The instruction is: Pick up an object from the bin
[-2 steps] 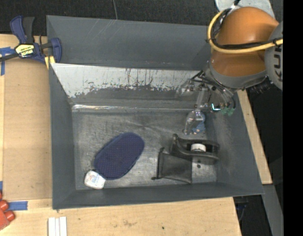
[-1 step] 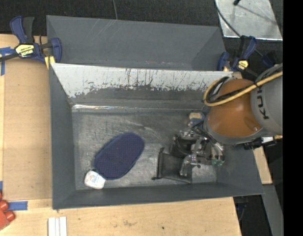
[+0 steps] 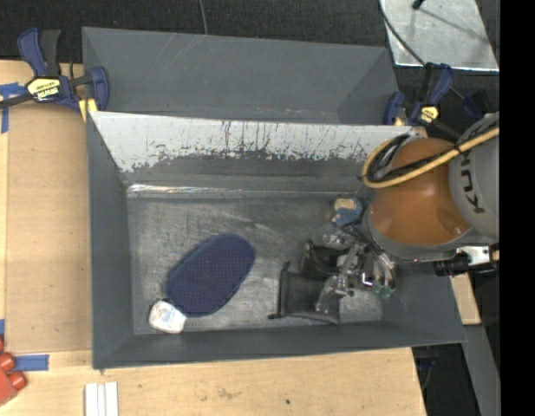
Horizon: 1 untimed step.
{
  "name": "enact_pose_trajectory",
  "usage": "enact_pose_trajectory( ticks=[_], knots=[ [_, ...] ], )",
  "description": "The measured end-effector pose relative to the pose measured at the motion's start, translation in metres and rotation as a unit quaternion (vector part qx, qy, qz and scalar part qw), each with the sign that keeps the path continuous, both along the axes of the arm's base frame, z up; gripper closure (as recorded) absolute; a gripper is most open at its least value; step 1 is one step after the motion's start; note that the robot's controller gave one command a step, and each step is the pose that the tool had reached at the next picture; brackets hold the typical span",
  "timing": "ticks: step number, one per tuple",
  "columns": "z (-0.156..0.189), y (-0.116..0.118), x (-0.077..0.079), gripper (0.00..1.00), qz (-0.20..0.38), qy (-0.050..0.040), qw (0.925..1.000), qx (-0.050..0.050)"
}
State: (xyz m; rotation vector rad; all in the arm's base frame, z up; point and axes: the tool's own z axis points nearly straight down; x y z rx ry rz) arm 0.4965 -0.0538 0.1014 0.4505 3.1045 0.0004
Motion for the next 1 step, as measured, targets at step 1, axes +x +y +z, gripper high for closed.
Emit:
enact_pose_trajectory(
  ticks=[1],
  knots=[
    [-0.0001,-0.0006,-0.0067,0.00,-0.052,0.0009,0.9986,0.002]
  ],
)
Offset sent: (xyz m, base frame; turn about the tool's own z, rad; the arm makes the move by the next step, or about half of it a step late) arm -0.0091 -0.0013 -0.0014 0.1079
